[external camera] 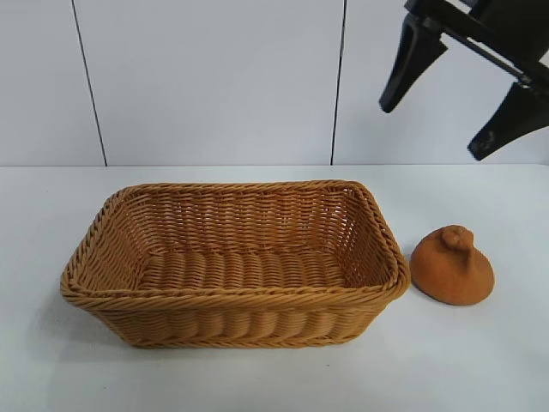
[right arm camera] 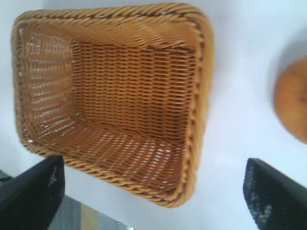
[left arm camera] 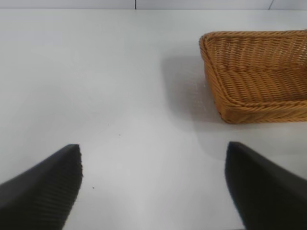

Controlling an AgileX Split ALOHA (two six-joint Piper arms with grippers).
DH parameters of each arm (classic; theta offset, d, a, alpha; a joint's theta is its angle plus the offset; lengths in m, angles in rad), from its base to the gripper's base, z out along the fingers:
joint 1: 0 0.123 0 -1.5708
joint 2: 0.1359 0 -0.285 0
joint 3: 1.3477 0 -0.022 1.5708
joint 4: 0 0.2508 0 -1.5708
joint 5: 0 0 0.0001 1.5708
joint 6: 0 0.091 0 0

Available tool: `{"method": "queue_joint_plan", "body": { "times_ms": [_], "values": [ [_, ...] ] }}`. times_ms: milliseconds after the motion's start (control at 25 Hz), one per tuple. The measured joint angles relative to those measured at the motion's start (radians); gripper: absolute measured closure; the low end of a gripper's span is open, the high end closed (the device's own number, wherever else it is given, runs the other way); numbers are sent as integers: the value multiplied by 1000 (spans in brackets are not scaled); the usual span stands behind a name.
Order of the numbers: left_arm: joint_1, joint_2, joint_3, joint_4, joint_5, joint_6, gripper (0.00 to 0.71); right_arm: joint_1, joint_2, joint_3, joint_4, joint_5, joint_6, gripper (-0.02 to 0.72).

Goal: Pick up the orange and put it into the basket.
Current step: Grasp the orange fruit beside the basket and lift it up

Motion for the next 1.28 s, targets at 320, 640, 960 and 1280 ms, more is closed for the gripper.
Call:
{"method": "queue_joint_plan", "body": {
  "times_ms": [320,640,960,1280],
  "values": [
    [0,0,0,0,0,0,128,-6,127,-1,-3,1,1,10],
    [0,0,0,0,0,0,128,-3,289,-1,88,-34,-32,10],
    [0,0,0,0,0,0,128,84,399,-1,73,-135,-33,10],
    [0,0,0,0,0,0,128,118,418,-1,-78,-150,63,224]
  ]
}}
